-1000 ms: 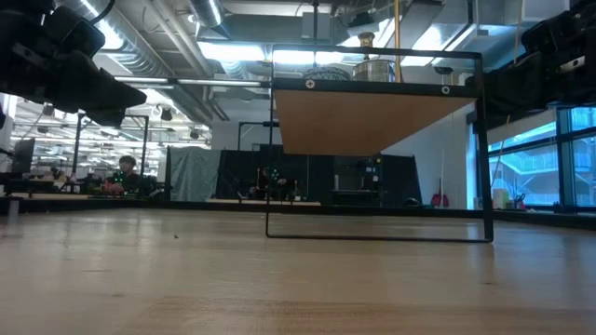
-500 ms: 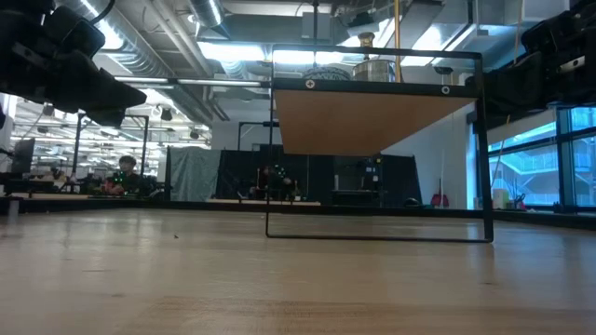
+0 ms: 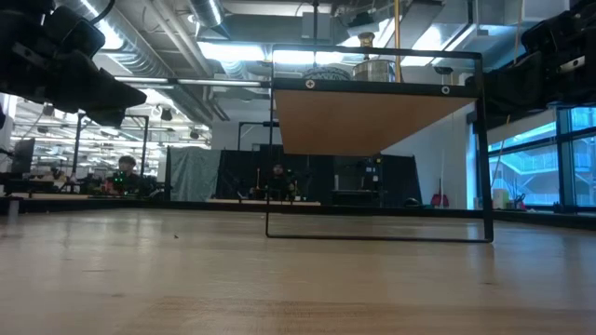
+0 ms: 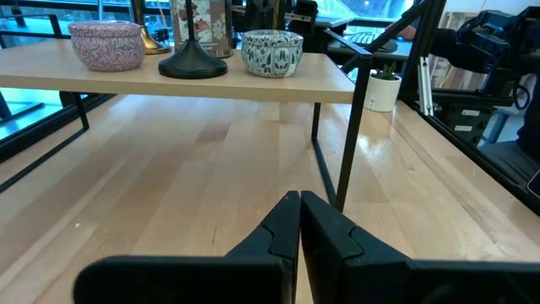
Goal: Pick & Place candle stick holders
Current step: Return to Home Position
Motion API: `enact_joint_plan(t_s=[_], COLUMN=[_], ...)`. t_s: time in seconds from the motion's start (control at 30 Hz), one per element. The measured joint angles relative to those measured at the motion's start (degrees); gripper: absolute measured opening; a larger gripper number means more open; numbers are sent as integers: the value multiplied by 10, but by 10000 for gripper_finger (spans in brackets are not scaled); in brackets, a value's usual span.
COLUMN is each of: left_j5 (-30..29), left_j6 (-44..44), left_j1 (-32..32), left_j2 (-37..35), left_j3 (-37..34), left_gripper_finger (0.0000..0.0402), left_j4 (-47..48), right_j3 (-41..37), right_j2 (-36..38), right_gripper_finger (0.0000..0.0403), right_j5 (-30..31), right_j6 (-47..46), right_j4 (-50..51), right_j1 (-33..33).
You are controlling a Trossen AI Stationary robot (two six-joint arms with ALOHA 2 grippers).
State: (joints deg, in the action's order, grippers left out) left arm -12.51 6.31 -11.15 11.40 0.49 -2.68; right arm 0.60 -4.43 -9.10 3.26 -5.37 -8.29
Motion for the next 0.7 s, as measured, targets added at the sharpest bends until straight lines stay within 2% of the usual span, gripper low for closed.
enact_joint_plan(t_s=[0.7], left_j5=[0], left_j6=[0], left_j1=[0], left_j2=[0], left_j3=[0], left_gripper_finger=[7], left_j4=[0], right_j3=[0], right_j2=[0], right_gripper_finger=[1], right_j5=[0], right_j6=[0], right_j4=[0], right_j1=[0])
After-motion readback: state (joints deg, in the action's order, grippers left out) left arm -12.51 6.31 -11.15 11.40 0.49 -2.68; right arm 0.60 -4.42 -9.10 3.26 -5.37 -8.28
